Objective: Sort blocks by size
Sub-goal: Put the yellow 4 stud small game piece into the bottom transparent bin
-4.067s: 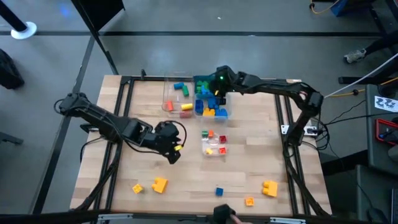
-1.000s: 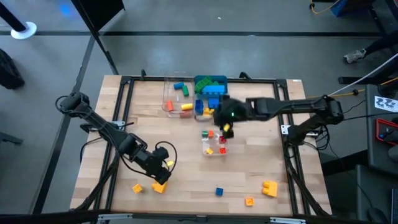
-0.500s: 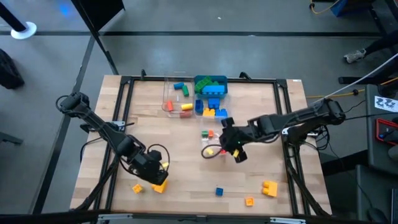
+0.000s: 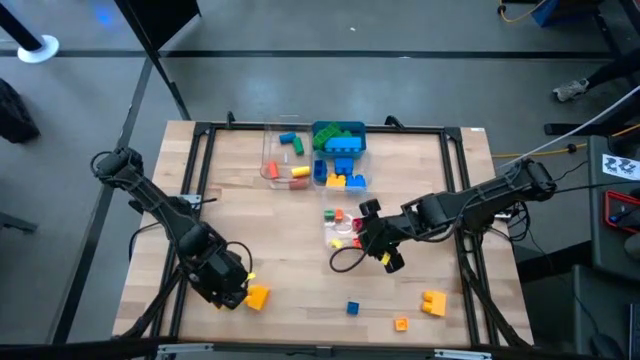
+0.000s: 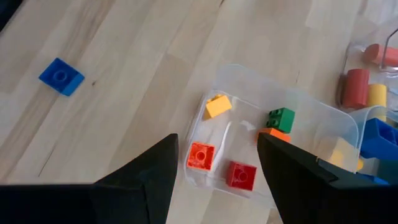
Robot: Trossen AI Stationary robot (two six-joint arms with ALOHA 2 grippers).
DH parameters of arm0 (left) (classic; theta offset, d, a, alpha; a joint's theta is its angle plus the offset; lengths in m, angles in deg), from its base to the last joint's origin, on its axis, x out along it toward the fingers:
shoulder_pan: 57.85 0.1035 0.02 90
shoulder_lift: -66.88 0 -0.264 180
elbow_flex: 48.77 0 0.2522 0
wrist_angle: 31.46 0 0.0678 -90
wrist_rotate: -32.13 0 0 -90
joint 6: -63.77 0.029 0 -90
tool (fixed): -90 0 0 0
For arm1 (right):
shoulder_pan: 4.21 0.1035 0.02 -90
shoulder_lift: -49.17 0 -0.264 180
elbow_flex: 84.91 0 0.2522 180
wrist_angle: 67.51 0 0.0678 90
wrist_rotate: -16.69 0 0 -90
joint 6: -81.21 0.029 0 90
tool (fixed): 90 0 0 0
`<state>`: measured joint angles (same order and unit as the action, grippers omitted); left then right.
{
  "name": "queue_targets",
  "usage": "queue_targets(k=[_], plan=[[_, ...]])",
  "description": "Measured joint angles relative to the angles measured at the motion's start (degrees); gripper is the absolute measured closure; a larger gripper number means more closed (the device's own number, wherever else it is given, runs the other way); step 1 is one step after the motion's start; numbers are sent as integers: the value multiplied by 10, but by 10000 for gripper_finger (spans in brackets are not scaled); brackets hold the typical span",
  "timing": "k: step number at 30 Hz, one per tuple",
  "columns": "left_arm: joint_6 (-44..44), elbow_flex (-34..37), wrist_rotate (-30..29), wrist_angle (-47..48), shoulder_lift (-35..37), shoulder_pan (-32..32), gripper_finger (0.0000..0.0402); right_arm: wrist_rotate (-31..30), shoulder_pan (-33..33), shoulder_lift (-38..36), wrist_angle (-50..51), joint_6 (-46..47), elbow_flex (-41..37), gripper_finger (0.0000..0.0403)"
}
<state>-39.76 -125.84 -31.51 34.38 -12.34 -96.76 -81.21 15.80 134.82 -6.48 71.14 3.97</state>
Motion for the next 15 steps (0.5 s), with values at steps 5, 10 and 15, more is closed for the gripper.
queue_targets(k=[5, 10, 15], plan=[[-24, 0, -3, 1, 0, -7, 252, 0, -1, 0, 9, 0, 0, 180], [-29, 0, -11, 12, -7, -16, 206, 0, -1, 0, 9, 0, 0, 180], [-18, 0, -15, 13, -32, -28, 165, 0, -1, 1, 9, 0, 0, 180]])
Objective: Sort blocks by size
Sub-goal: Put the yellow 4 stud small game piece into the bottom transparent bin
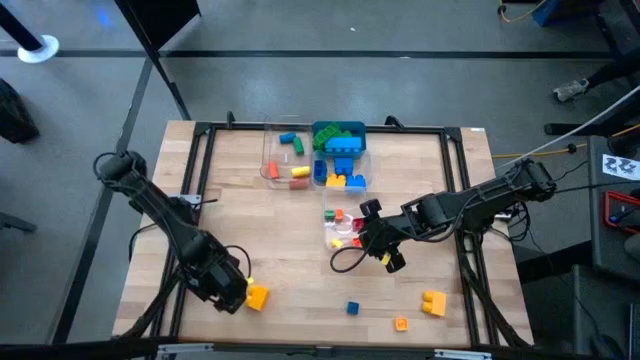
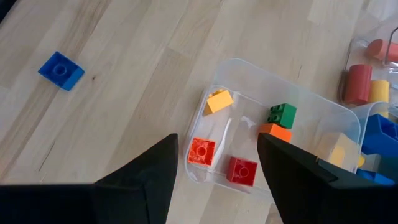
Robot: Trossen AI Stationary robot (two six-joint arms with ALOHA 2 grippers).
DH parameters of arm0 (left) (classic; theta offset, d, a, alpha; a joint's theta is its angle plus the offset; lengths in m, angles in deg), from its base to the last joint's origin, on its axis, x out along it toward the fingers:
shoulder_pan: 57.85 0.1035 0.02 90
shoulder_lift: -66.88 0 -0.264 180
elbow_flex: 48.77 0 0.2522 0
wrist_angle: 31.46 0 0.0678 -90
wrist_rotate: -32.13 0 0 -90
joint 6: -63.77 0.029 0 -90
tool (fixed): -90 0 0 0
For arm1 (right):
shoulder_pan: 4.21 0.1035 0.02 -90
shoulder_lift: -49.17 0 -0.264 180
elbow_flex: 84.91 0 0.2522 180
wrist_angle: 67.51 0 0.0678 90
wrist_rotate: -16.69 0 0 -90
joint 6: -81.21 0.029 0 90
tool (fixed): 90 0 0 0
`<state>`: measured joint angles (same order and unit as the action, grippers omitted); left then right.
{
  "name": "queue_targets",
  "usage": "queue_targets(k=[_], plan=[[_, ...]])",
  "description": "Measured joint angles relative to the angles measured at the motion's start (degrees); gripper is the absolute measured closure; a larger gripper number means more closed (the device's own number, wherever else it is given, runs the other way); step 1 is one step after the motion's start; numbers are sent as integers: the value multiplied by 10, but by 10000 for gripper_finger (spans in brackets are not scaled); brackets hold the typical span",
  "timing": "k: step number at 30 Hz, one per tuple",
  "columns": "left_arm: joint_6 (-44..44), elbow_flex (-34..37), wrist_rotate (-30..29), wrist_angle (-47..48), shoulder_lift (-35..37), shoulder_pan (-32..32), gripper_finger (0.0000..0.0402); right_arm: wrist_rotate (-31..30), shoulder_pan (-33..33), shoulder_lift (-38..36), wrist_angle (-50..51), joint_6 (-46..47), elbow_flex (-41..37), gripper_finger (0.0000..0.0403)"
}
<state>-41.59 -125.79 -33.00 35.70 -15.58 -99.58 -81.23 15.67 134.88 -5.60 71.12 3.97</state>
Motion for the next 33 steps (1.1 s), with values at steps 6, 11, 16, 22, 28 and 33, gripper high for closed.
queue_targets(k=[6, 11, 16, 22, 28, 33], plan=[[53, 0, 0, 0, -32, -12, 145, 0, 0, 0, -1, 0, 0, 180], [78, 0, -7, 0, -49, -14, 141, 0, 0, 0, -3, 0, 0, 180], [96, 0, -25, 0, -66, -15, 141, 0, 0, 0, -4, 0, 0, 180], [125, 0, -26, 0, -92, -15, 141, 0, 0, 0, -4, 0, 0, 180], [140, 0, -33, 0, -110, -15, 141, 0, 0, 0, -5, 0, 0, 180], [146, 0, -35, -1, -128, -15, 141, 0, 0, 0, -5, 0, 0, 180]])
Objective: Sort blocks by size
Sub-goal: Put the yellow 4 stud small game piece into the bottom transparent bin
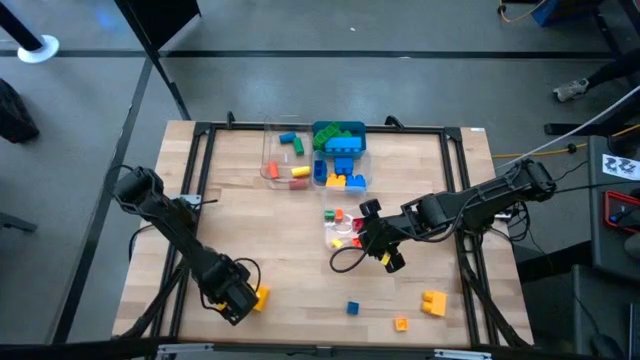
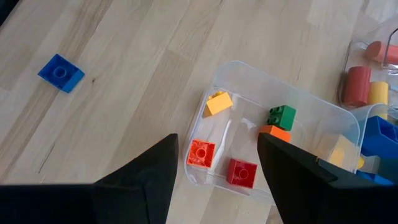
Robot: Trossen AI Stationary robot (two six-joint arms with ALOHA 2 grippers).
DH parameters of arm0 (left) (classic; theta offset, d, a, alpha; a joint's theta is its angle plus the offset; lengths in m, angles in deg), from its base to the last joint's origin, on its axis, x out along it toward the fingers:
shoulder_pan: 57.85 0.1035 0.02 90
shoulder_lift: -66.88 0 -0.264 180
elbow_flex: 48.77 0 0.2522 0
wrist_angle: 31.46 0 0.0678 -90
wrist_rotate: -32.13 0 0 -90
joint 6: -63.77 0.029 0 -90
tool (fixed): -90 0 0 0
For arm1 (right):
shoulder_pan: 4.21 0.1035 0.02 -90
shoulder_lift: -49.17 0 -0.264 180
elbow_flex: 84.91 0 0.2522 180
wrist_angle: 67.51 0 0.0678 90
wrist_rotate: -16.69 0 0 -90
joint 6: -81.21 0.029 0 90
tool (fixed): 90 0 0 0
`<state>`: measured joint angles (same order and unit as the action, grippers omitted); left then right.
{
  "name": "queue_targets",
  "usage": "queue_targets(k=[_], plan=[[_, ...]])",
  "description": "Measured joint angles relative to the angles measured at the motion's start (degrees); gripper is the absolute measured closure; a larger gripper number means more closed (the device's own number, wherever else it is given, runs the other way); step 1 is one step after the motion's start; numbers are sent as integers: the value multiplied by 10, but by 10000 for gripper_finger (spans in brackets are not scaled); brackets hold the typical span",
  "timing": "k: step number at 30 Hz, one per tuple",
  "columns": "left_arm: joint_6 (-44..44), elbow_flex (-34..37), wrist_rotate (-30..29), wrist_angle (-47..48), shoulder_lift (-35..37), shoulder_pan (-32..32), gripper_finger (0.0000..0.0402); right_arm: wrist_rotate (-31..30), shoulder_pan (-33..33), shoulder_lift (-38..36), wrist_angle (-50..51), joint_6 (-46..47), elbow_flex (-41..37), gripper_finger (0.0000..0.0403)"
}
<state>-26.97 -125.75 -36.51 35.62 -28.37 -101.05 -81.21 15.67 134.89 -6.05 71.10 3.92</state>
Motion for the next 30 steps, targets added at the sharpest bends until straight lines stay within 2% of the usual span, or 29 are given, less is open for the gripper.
queue_targets(k=[6, 16, 30], plan=[[27, 0, 0, 0, -5, 0, 141, 0, 0, 0, 0, 0, 0, 180], [24, 0, 0, 0, -5, 0, 143, 0, 0, 0, 0, 0, 0, 180], [24, 0, 1, 0, -5, 0, 253, 0, 0, 0, 0, 0, 0, 180]])
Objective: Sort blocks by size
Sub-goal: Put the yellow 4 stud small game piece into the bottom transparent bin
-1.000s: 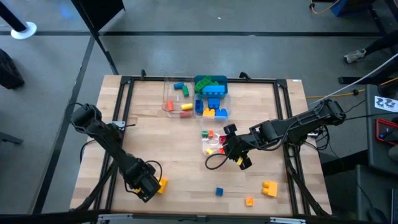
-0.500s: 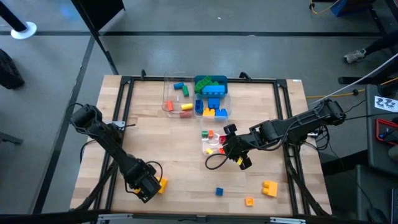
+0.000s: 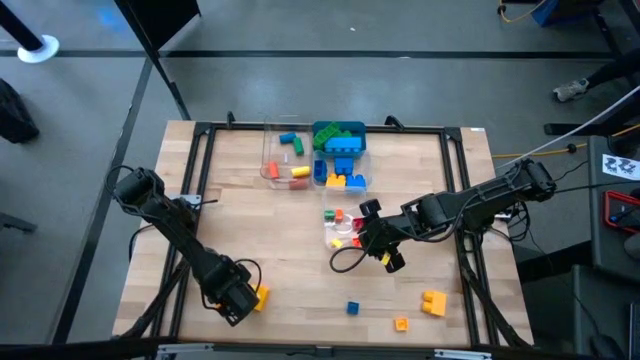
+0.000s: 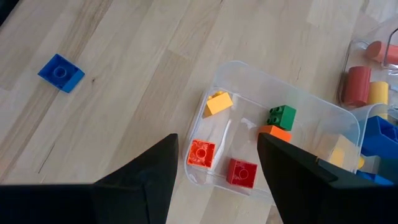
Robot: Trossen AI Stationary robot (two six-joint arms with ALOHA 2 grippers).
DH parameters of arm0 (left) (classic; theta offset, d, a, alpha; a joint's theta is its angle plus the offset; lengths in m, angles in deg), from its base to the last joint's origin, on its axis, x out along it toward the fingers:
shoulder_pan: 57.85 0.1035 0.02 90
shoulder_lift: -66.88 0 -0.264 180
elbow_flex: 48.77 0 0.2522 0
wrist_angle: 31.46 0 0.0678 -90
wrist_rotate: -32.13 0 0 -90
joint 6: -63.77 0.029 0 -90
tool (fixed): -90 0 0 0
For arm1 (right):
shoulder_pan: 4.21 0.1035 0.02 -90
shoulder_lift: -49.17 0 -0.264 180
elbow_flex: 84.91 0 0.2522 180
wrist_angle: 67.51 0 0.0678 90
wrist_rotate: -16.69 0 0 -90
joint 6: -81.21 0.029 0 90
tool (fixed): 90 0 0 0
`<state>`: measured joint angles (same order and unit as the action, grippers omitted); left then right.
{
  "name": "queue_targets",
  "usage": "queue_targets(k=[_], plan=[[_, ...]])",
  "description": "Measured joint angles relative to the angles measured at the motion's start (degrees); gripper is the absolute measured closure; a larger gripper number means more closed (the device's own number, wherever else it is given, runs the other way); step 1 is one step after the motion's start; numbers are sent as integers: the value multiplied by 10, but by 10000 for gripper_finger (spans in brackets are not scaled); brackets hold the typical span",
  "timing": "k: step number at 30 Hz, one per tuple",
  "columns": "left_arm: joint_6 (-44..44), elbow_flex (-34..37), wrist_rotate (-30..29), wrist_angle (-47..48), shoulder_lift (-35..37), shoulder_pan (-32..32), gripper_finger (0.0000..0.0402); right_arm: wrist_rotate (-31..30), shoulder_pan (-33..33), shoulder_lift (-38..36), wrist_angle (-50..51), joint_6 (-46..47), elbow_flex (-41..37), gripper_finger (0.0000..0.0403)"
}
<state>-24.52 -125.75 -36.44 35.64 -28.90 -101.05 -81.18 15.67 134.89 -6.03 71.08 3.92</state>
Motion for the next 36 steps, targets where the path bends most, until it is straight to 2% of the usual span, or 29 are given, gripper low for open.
queue_targets(k=[5, 11, 20, 29, 33, 36], plan=[[-3, 0, 4, 0, 0, 1, 268, 0, 0, 0, 0, 0, 0, 180], [3, 0, 33, -4, 0, 9, 258, 0, 0, 0, 0, 0, 0, 180], [33, -12, 63, -2, 13, 30, 264, 0, 0, 0, 6, 0, 0, 180], [29, -13, 69, -6, 62, 72, 258, 0, 0, -4, 104, 29, 0, 180], [26, -13, 36, -37, 64, 104, 258, 0, 0, -18, 153, 68, 0, 180], [32, -13, -36, -100, 60, 133, 257, 1, 0, -27, 189, 105, 0, 180]])
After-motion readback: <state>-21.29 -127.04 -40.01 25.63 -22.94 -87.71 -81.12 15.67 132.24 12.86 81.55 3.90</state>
